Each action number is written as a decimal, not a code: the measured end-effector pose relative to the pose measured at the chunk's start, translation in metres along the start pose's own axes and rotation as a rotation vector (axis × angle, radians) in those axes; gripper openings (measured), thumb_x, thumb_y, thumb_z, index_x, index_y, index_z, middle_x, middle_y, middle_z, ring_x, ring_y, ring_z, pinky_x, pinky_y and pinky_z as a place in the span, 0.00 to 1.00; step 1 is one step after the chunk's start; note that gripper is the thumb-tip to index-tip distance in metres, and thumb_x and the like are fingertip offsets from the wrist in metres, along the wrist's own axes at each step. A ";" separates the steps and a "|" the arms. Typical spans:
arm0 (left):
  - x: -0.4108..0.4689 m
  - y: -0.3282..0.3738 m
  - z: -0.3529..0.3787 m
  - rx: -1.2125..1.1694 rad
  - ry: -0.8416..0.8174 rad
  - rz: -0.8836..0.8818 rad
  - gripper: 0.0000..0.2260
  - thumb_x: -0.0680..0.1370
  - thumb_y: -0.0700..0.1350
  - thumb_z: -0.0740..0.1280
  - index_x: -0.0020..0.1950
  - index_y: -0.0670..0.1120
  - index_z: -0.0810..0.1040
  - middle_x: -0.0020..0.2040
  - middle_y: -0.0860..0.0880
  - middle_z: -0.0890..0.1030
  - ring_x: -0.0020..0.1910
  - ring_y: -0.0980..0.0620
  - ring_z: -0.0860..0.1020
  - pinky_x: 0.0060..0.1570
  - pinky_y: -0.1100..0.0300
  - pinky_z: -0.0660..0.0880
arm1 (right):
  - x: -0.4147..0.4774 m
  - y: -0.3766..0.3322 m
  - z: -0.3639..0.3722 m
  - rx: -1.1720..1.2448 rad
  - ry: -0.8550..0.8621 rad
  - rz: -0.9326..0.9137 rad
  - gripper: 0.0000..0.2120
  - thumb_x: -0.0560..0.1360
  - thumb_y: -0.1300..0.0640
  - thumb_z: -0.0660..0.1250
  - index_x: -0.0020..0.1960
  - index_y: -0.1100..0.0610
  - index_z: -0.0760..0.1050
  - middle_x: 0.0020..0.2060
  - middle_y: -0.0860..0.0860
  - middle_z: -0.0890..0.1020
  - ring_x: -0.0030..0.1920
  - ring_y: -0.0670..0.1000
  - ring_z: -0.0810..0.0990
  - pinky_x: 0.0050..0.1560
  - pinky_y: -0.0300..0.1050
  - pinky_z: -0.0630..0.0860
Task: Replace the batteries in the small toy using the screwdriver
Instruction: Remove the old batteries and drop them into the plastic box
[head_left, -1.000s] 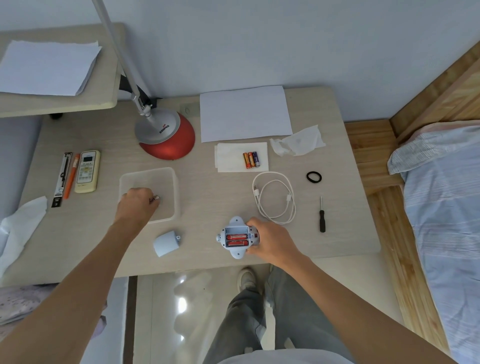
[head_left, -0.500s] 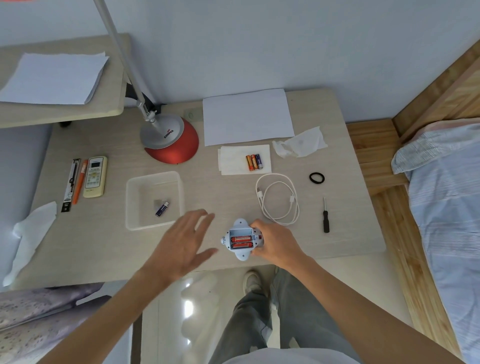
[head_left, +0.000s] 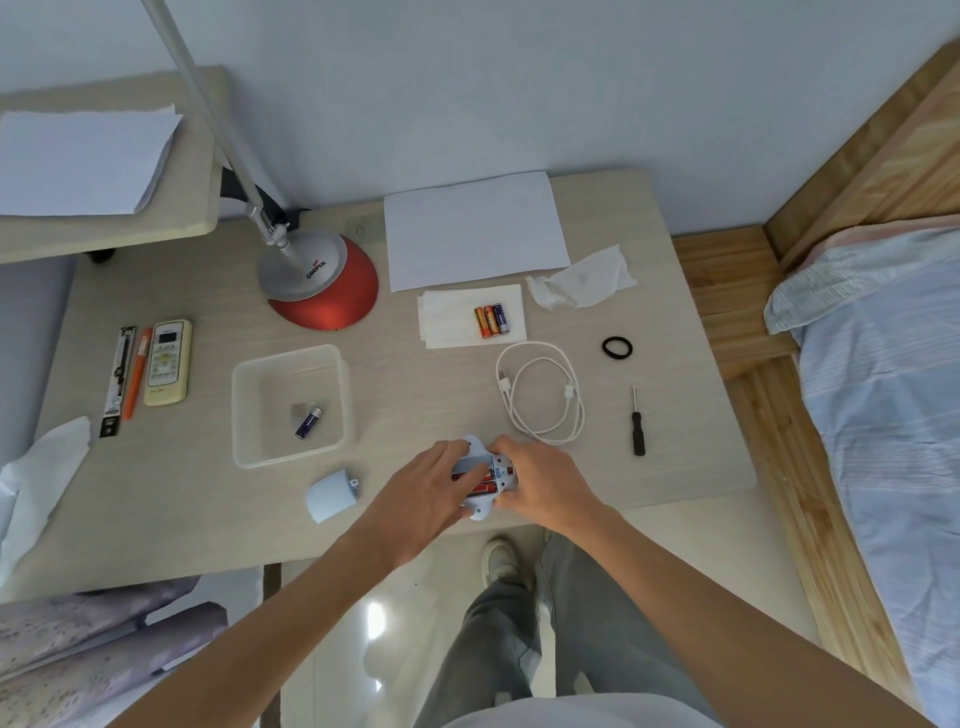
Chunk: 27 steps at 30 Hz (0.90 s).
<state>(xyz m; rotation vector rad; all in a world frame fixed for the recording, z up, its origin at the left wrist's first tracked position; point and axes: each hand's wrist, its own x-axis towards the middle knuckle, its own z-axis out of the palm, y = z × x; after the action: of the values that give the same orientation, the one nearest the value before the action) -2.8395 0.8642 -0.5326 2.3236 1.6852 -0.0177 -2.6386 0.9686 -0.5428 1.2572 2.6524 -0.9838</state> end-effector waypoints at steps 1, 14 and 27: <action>0.002 -0.001 0.000 -0.011 -0.007 0.009 0.30 0.75 0.53 0.81 0.74 0.50 0.75 0.71 0.43 0.75 0.63 0.44 0.80 0.58 0.53 0.84 | 0.000 0.000 0.000 0.000 -0.002 0.000 0.27 0.73 0.42 0.77 0.67 0.49 0.73 0.51 0.48 0.85 0.48 0.51 0.84 0.50 0.47 0.83; 0.018 -0.013 -0.008 0.002 -0.168 0.043 0.36 0.77 0.45 0.80 0.80 0.55 0.68 0.73 0.44 0.69 0.66 0.47 0.74 0.51 0.58 0.85 | -0.001 0.001 0.000 0.013 0.006 0.001 0.27 0.71 0.45 0.79 0.65 0.50 0.74 0.49 0.48 0.85 0.46 0.50 0.84 0.49 0.47 0.82; 0.024 -0.024 -0.006 -0.058 -0.142 0.105 0.35 0.75 0.45 0.81 0.76 0.60 0.68 0.68 0.45 0.70 0.60 0.48 0.73 0.45 0.55 0.85 | -0.002 0.001 0.001 0.007 0.030 -0.021 0.27 0.71 0.45 0.78 0.66 0.51 0.74 0.49 0.49 0.86 0.45 0.50 0.84 0.49 0.46 0.83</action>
<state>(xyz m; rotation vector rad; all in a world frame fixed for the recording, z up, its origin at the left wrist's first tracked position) -2.8547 0.8949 -0.5362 2.3063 1.4755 -0.1093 -2.6368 0.9672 -0.5442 1.2584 2.6920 -0.9858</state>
